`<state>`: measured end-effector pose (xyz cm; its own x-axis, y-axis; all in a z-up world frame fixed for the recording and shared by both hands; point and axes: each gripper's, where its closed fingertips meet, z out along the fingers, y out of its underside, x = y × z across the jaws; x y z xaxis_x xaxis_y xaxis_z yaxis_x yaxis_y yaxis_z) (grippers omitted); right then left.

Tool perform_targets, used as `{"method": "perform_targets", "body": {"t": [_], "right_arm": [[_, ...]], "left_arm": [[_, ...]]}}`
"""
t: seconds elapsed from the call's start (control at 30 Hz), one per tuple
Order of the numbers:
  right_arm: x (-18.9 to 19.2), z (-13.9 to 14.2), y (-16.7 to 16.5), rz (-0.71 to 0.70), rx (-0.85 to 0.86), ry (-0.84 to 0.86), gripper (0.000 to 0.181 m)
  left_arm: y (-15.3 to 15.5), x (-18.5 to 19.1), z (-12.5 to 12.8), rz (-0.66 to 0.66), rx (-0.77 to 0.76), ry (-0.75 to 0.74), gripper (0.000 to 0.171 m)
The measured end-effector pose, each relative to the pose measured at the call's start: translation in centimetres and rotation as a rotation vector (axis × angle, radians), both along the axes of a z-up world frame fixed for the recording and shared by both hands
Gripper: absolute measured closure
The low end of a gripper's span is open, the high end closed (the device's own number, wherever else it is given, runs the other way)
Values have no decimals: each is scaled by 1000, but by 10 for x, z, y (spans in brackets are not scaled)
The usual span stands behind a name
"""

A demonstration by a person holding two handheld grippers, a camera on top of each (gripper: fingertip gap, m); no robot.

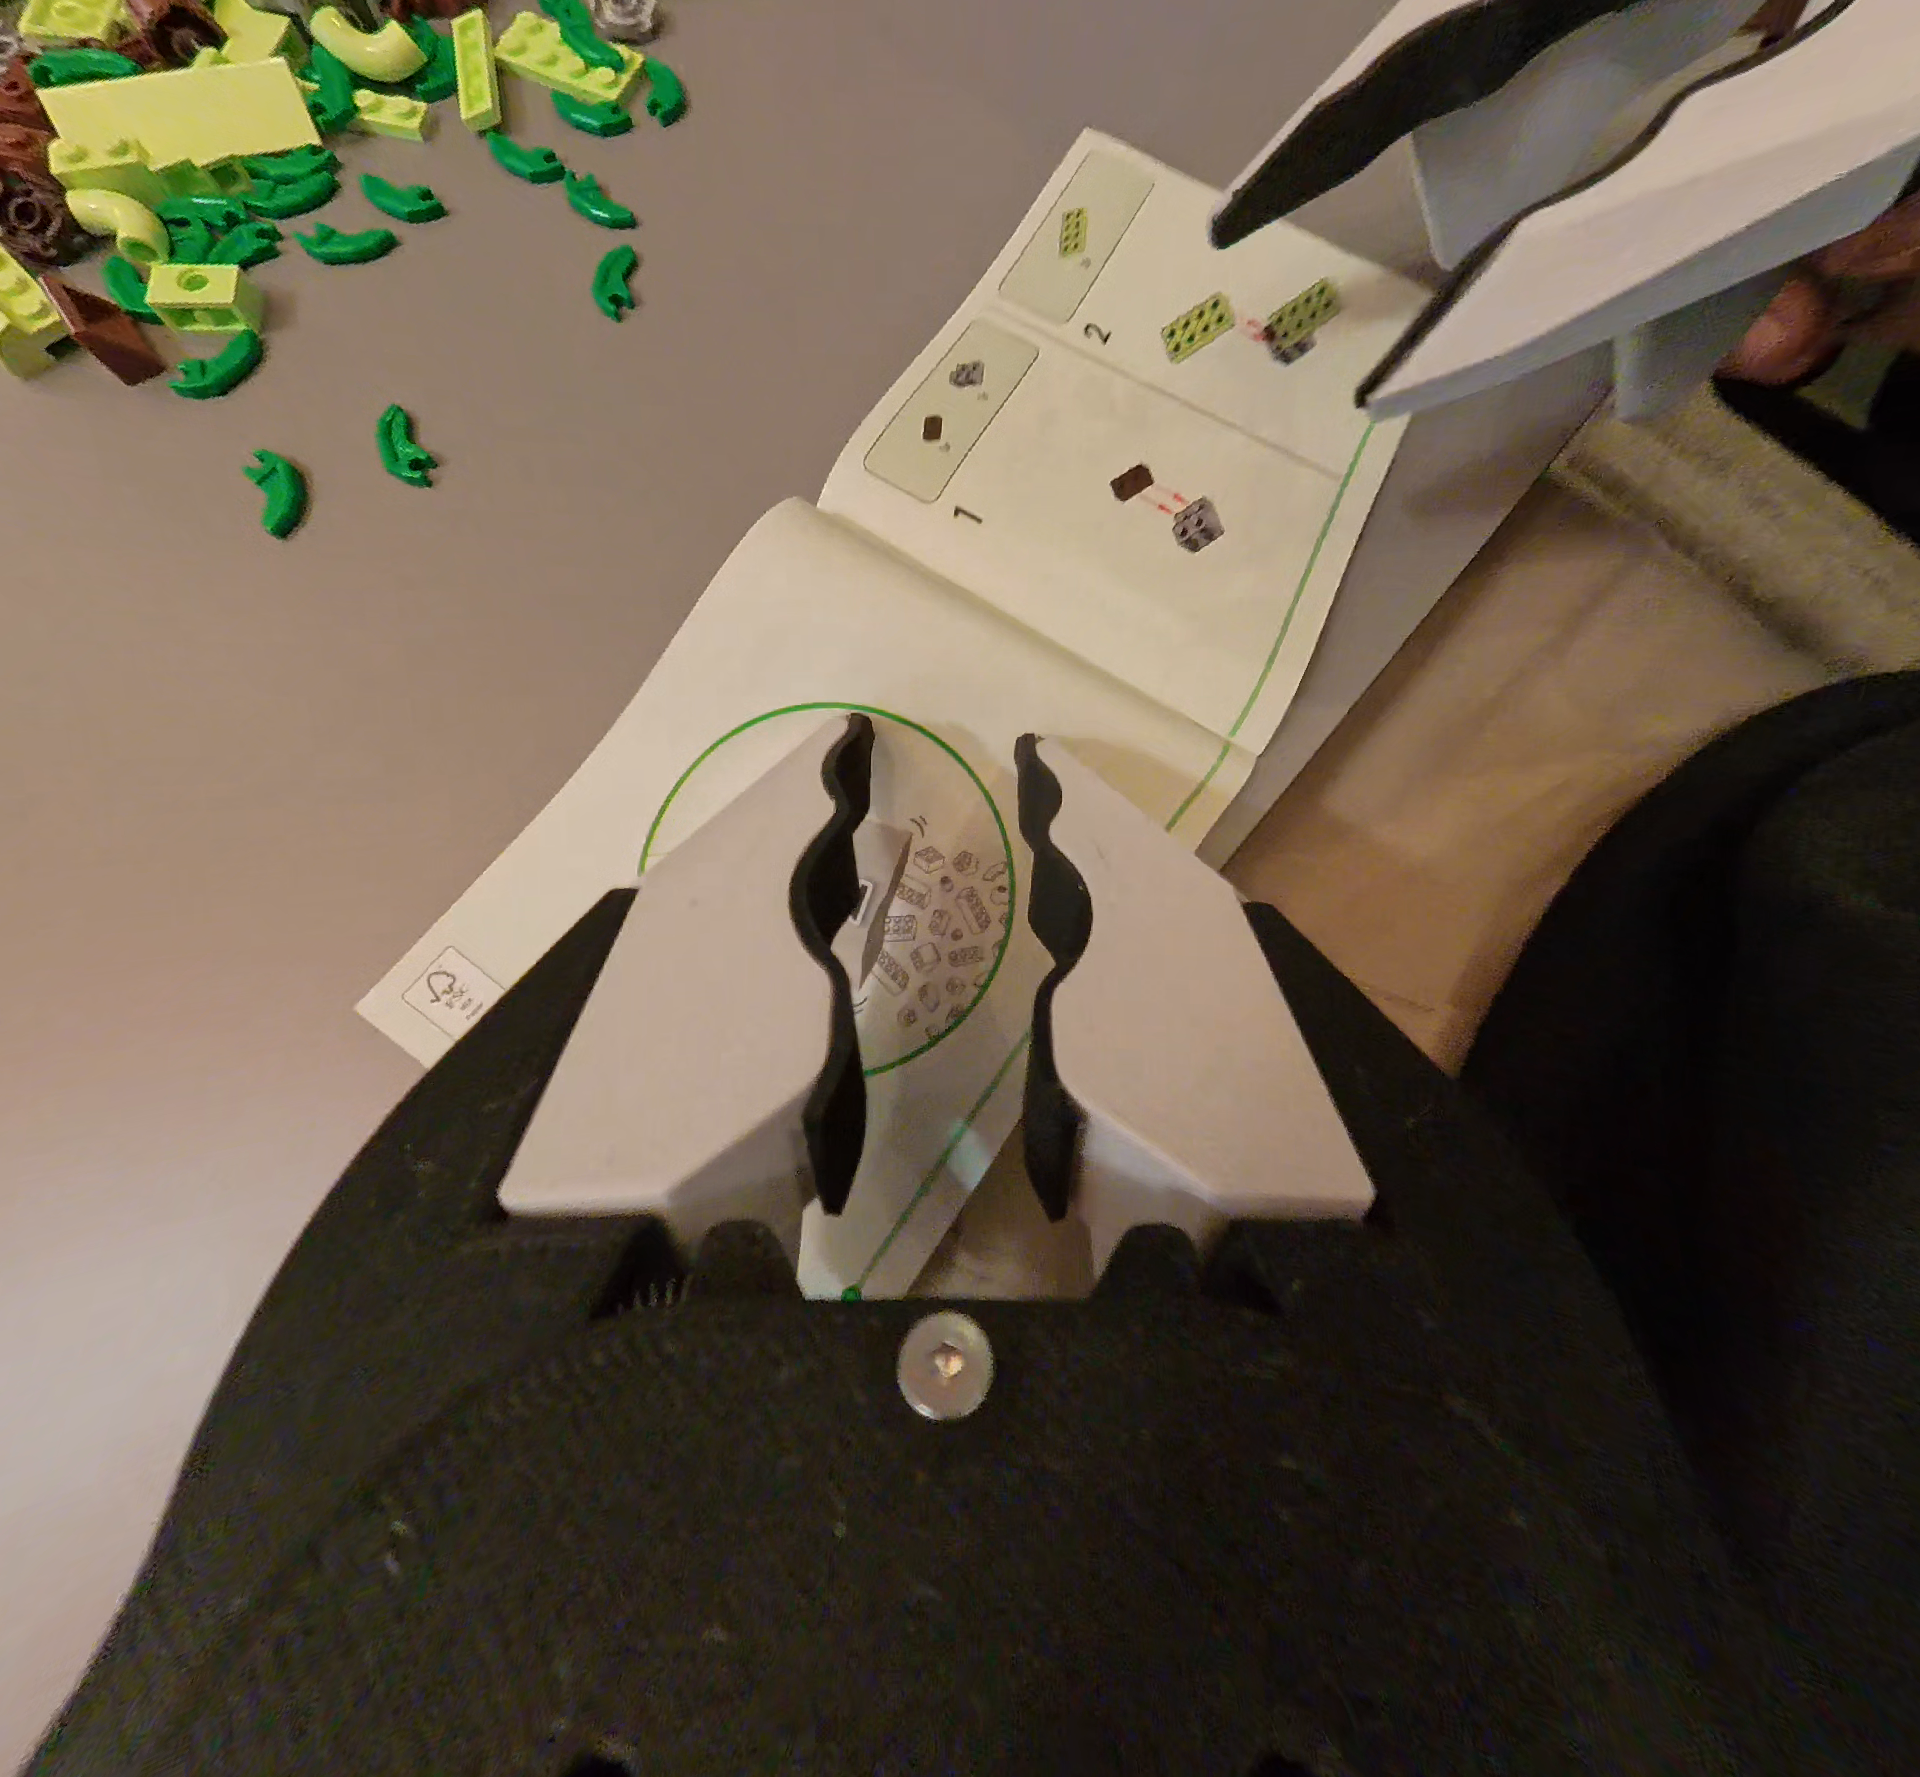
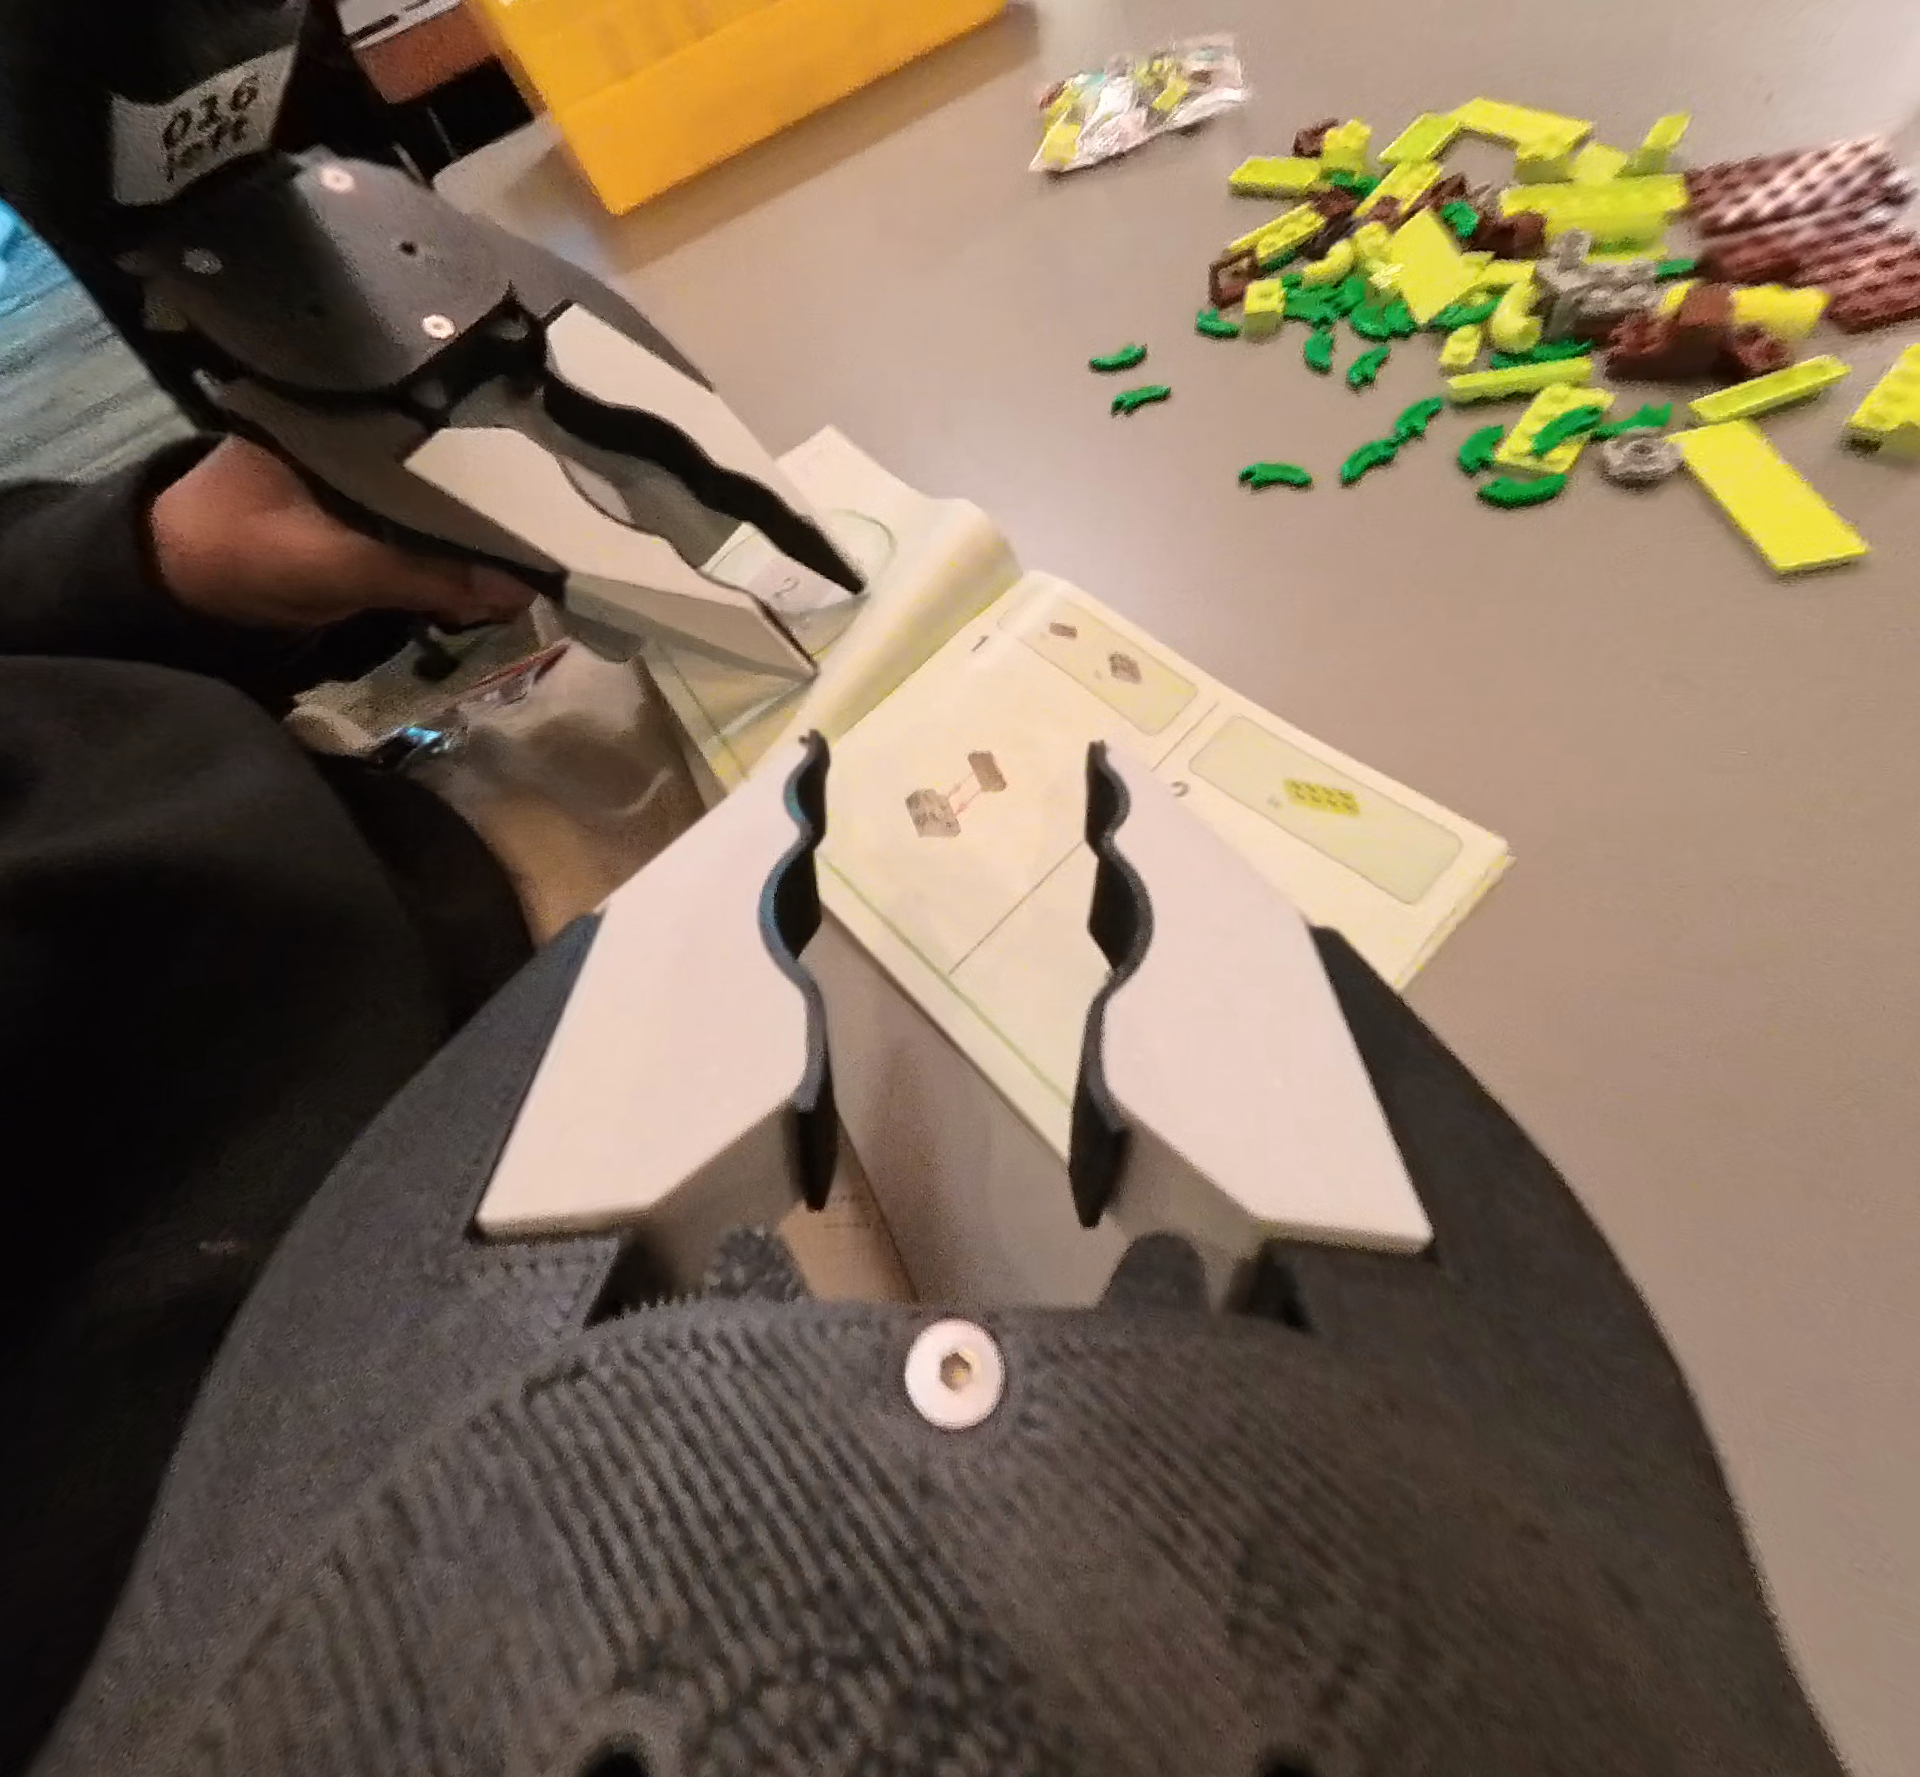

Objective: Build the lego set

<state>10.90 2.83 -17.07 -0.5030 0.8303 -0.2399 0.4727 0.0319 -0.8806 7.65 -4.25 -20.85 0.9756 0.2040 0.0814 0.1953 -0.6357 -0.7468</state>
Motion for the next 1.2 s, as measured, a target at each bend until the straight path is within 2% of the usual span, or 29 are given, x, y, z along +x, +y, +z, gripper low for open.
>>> {"method": "perform_targets", "body": {"t": [0.17, 0.27, 0.4, 0.47, 0.53, 0.67, 0.73, 0.93, 1.07, 1.1, 1.13, 1.17, 1.2], "right_arm": [[-2, -27, -11, 44, 86, -131, 126], [-8, -33, -11, 33, 149, -164, 132], [-11, -29, -16, 88, 70, -212, 123], [-16, -25, -9, 87, 72, -212, 123], [-25, -18, 5, 58, 105, -179, 123], [-46, -14, 37, 0, 197, -147, 124], [-54, -18, 40, 17, 193, -169, 120], [-66, -31, 4, 225, 141, -256, 117], [-62, -30, -15, 332, 136, -334, 113], [-59, -30, -17, 353, 141, -361, 117], [-55, -31, -18, 374, 158, -393, 131], [-51, -36, -17, 394, 194, -431, 159], [-48, -39, -16, 407, 223, -453, 173]], "left_arm": [[7, -6, -5, -26, -13, -3, 145], [11, -17, -4, -38, -13, -52, 153], [14, -34, -4, -56, -33, -101, 159], [16, -44, -5, -52, -48, -78, 158], [18, -50, -2, -56, -58, -52, 150], [31, -37, 26, -114, 69, -83, 150], [38, -25, 32, -162, 105, -123, 147], [40, -27, 2, -183, -39, -38, 147], [35, -23, -3, -171, -32, -94, 148], [34, -23, -3, -167, -24, -103, 148], [33, -23, -2, -160, -17, -109, 148], [33, -23, -1, -153, -6, -112, 147], [33, -25, 2, -147, 9, -110, 146]]}}
